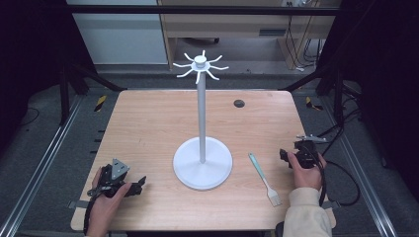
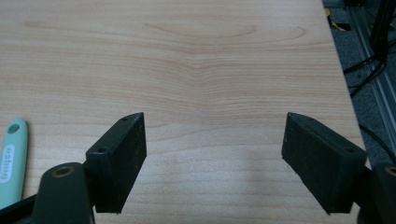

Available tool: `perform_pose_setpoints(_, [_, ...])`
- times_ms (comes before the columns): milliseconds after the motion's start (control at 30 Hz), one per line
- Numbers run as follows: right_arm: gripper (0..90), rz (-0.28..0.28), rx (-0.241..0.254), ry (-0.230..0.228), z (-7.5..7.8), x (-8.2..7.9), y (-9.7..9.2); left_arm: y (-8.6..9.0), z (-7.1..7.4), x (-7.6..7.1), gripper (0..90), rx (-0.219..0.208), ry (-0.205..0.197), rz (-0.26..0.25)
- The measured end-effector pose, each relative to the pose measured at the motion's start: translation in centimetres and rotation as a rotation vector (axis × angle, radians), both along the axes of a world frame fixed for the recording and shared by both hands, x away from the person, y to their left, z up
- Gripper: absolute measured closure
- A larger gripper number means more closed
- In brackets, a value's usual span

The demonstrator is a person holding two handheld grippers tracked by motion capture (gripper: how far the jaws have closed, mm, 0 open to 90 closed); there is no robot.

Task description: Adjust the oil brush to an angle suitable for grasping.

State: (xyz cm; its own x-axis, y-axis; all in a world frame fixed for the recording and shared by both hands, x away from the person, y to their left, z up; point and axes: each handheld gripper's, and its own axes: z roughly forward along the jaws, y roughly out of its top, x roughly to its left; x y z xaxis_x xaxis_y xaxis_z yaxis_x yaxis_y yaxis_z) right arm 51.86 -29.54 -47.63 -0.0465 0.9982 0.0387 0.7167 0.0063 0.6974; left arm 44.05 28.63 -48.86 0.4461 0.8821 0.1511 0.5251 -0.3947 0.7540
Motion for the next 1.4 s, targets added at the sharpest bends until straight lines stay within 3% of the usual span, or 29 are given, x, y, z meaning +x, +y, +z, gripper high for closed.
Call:
perform_pose_setpoints(133, [26.0,0.026,-0.046,0.016,-0.2,0.4,1.1,0.2,0.0,0.1,3.5,-0.013,-0.003,0.01])
perform_pose_setpoints(400, [35.0,0.074,-0.064,0.038,-0.1,0.2,2.3,-0.2,0.1,-0.1,3.5,0.0,0.001,-0.002])
perform_pose_setpoints(467, [39.4,0.091,-0.068,0.041,-0.1,0.3,2.6,-0.2,0.0,0.0,3.5,0.0,0.002,-0.003])
perform_pose_setpoints(533, [49.4,0.124,-0.064,0.043,-0.2,0.4,3.0,0.0,0.0,0.0,3.5,-0.005,0.001,0.002])
perform_pose_setpoints(567, [49.4,0.124,-0.064,0.043,-0.2,0.4,3.0,0.0,0.0,0.0,3.5,-0.005,0.001,0.002])
perform_pose_setpoints(600, [56.3,0.153,-0.063,0.044,-0.2,0.4,3.4,0.0,0.1,0.0,3.5,-0.011,-0.003,0.005])
perform_pose_setpoints(833, [76.0,0.249,-0.073,0.031,0.1,0.2,5.2,-0.1,0.1,0.0,3.6,0.001,-0.001,-0.003])
perform_pose_setpoints(967, [84.6,0.286,-0.072,0.049,0.0,0.2,6.2,-0.1,0.0,0.0,3.7,0.002,0.001,-0.004])
perform_pose_setpoints(1133, [89.4,0.327,-0.06,0.066,-0.3,0.3,7.0,-0.2,0.0,0.0,3.8,0.004,0.0,-0.006])
perform_pose_setpoints(1400, [90.0,0.37,-0.03,0.083,-0.5,0.4,7.8,-0.2,0.0,0.0,3.9,0.004,0.002,-0.008])
